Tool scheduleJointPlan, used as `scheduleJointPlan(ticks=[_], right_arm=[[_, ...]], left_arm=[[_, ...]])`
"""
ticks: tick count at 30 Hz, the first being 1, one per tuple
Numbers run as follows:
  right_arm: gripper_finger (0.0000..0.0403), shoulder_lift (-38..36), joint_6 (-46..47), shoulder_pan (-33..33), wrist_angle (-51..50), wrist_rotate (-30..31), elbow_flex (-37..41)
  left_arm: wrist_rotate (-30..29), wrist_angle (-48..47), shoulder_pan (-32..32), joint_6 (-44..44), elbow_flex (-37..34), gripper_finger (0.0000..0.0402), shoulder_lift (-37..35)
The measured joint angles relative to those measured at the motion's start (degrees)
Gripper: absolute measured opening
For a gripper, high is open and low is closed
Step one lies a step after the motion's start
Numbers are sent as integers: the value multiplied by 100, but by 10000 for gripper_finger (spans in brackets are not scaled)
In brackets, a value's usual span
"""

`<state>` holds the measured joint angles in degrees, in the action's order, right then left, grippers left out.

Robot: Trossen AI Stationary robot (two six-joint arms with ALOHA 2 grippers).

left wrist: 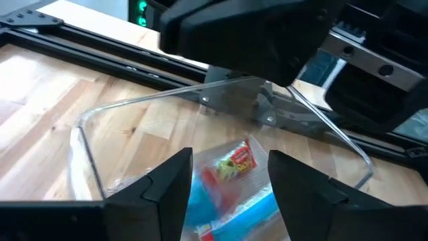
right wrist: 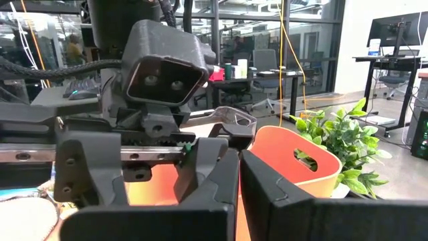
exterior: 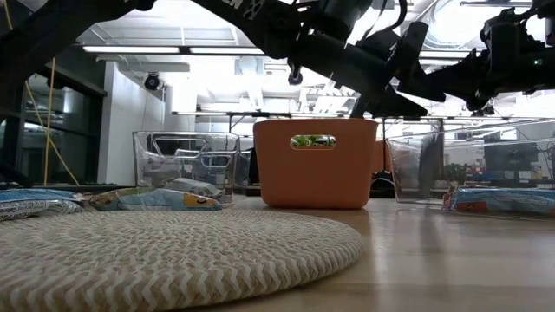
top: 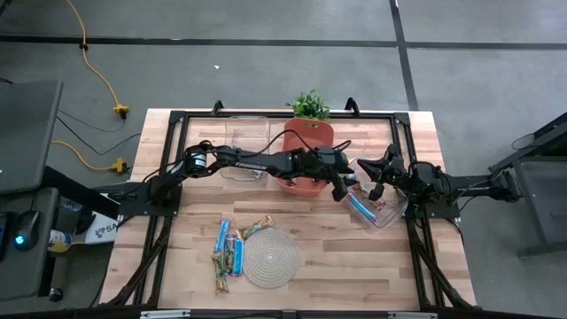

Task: Pick and place Granola Bars by type
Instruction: Put the red granola bar into the right transparent bin, then put the yellow granola bar into the orange bin

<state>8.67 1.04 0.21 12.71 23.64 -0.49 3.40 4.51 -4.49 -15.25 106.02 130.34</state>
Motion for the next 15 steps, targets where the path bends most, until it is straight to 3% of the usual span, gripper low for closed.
scheduleJointPlan(ticks=[15], right_arm=[[0, -2, 0, -2, 0, 0, 0]], left_arm=[[183, -30, 44, 138, 2, 195, -200]])
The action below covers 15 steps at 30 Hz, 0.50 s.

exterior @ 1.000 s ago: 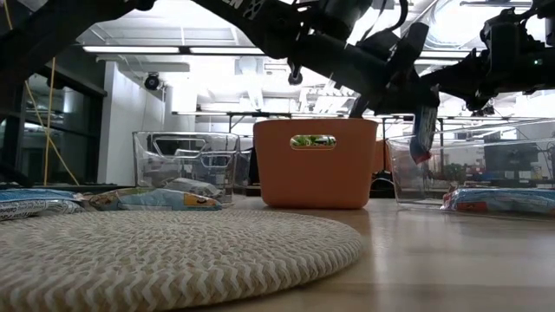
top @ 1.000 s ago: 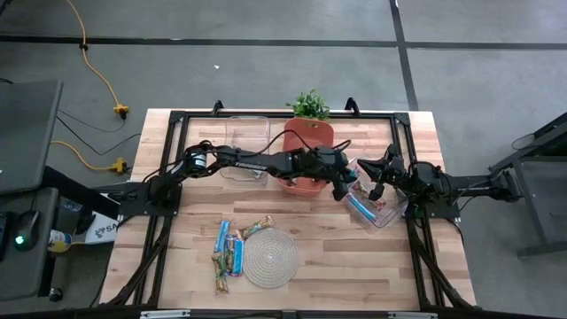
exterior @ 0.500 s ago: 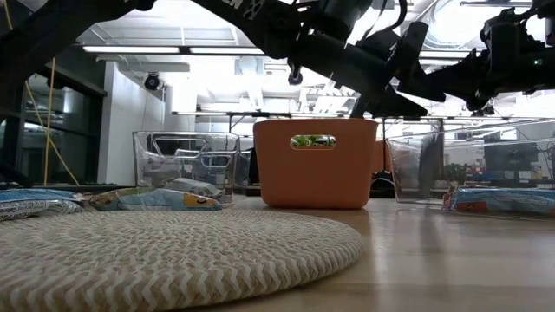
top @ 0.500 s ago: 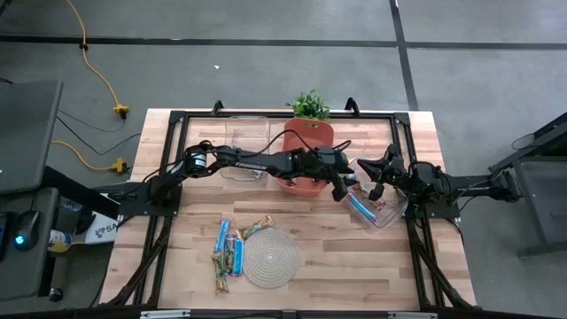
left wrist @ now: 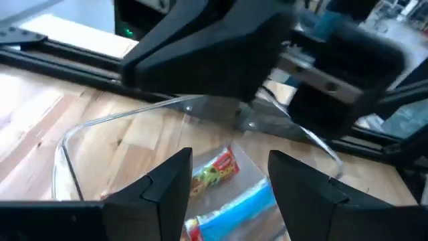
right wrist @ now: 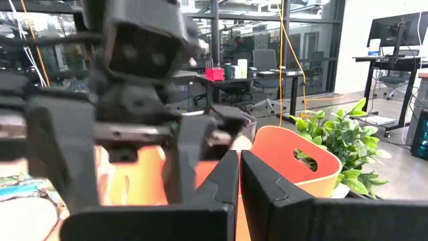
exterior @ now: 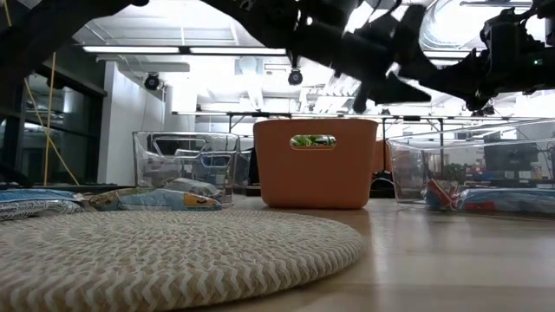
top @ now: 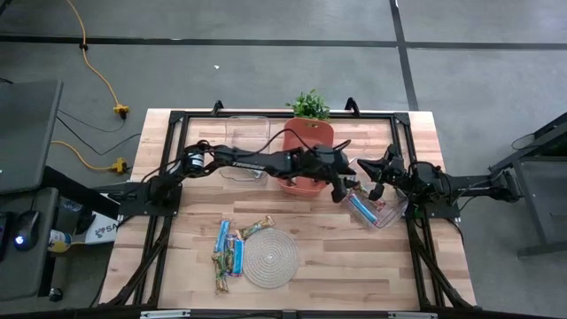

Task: Pick and place Granola Bars by type
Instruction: Put the yellow granola bar into the orange bin

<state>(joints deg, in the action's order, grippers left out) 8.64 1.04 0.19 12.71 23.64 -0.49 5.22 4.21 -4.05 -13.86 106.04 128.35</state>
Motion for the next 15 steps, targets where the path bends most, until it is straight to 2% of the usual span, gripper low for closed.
scheduleJointPlan(ticks=[6, 15], right_arm=[[0, 0, 0, 0, -4, 0, 0], [0, -2, 0, 1, 1, 2, 0]], left_arm=[[-156, -220, 37, 280, 2, 195, -422], [-134, -1501, 125, 56, 2, 195, -1346]])
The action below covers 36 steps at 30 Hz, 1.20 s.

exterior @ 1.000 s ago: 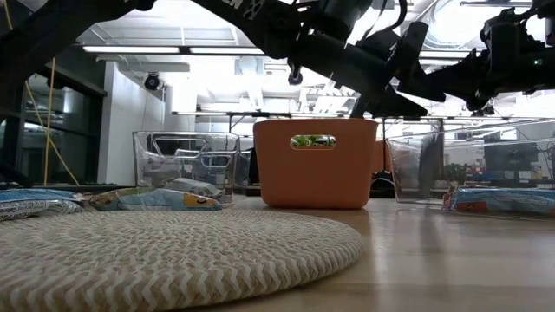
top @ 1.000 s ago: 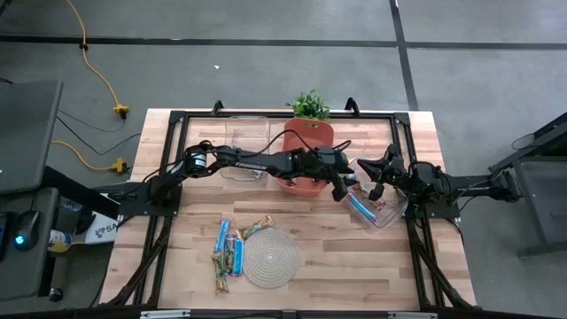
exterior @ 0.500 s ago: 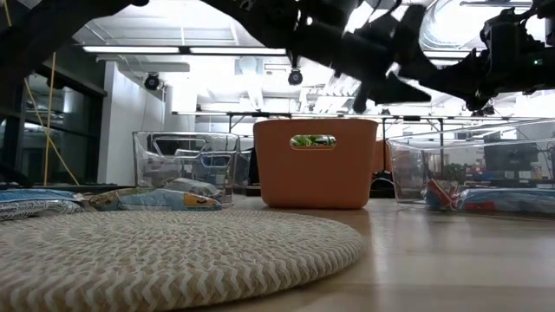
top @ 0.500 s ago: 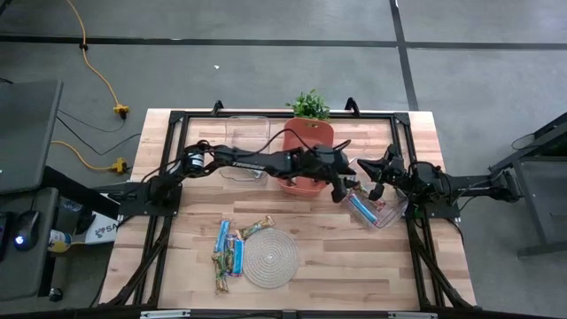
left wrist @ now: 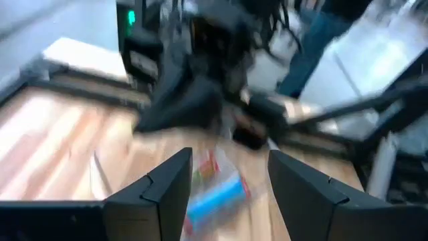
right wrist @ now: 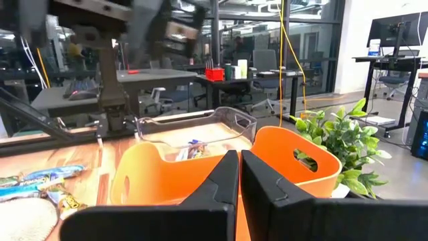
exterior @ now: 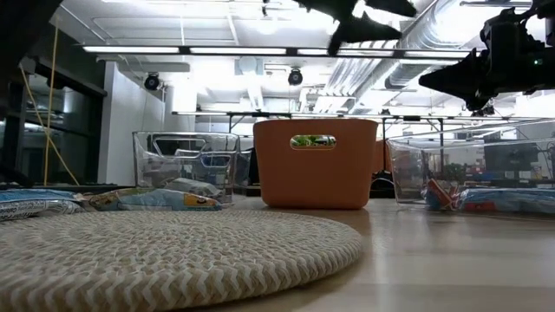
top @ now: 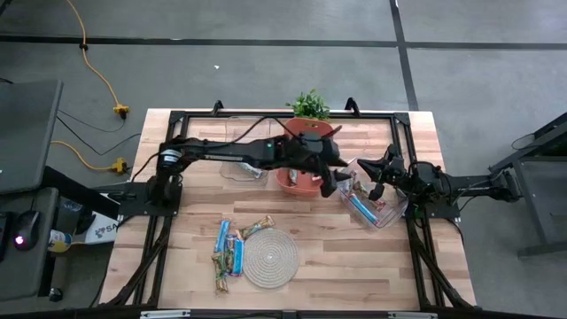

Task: Pick and place Granola Bars by type
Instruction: Put the yellow granola bar into the orange bin

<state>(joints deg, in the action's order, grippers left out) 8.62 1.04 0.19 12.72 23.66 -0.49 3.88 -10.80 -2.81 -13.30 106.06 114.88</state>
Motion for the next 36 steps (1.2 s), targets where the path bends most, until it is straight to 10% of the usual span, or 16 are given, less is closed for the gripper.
scheduleJointPlan(ticks=[25, 36], right_arm=[[0, 74, 0, -1, -16, 0, 0], [0, 74, 0, 1, -7, 0, 0]], left_arm=[[-3025, -6061, 1585, -1642, -10, 195, -1885], [-2808, -5579, 1986, -2692, -1470, 195, -1886]])
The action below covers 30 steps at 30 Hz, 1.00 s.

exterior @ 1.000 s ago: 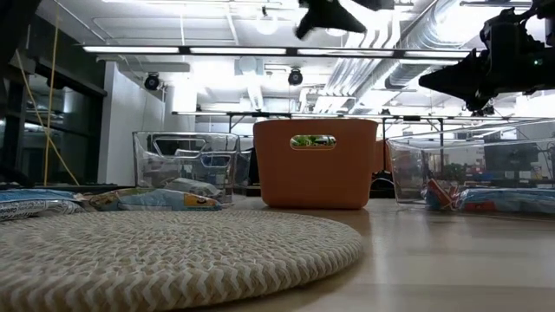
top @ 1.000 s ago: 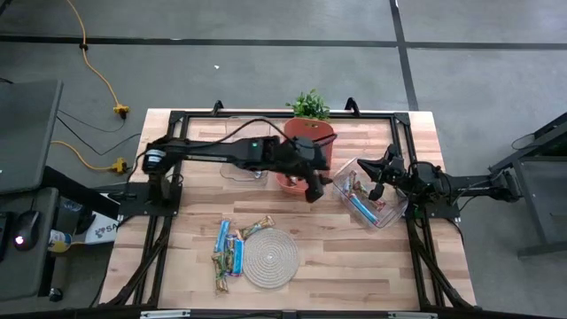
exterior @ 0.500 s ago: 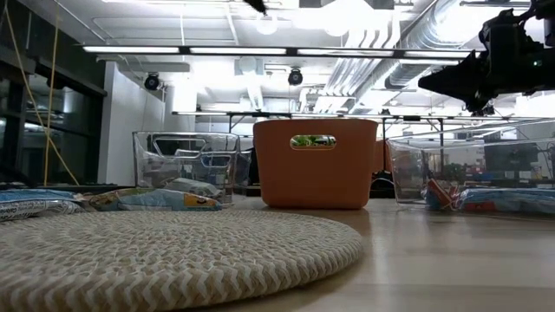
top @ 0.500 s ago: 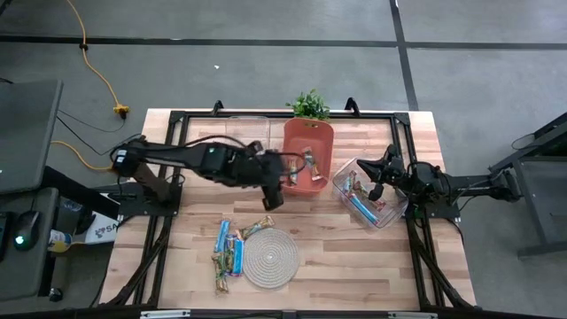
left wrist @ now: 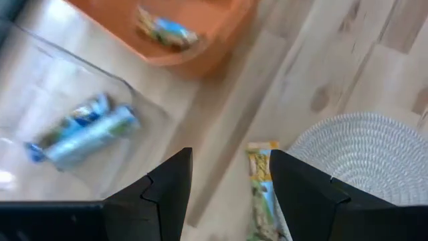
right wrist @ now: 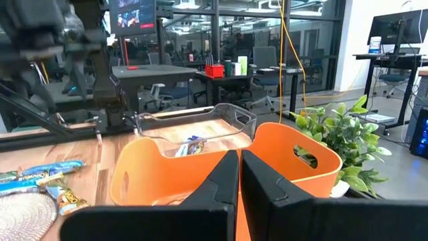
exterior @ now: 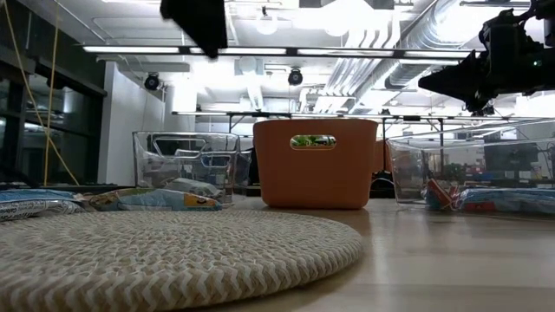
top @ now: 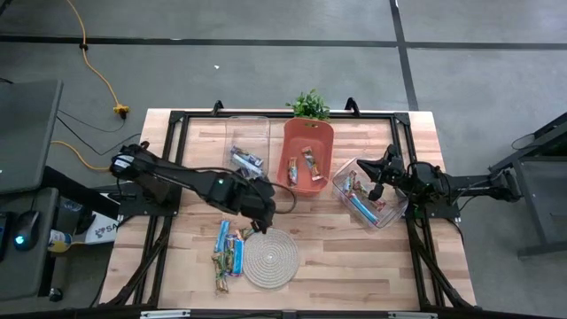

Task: Pick and place Granola Bars by type
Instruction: Put the yellow granola bar into the orange bin

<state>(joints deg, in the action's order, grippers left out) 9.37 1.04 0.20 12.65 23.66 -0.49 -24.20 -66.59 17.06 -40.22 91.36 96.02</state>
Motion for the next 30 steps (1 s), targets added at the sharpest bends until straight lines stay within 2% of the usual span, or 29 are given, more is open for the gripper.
scheduleJointPlan(ticks=[7, 11, 15, 18, 26, 30], right_arm=[[0, 0, 0, 0, 4, 0, -1], [0, 0, 0, -2, 4, 0, 0], [0, 0, 0, 0, 4, 0, 0], [0, 0, 0, -2, 5, 0, 0], [0, 0, 0, -2, 6, 0, 0], [0, 0, 0, 0, 4, 0, 0]], left_arm=[[372, 907, -19, -371, -1043, 195, 3], [982, 1487, -19, -539, -1626, 195, 5], [1346, 1873, -17, -830, -2056, 195, 5], [1382, 1938, -17, -1062, -2239, 195, 5], [2164, 2524, -15, -1099, -2657, 195, 5], [2196, 2455, -13, -1105, -2784, 195, 5]])
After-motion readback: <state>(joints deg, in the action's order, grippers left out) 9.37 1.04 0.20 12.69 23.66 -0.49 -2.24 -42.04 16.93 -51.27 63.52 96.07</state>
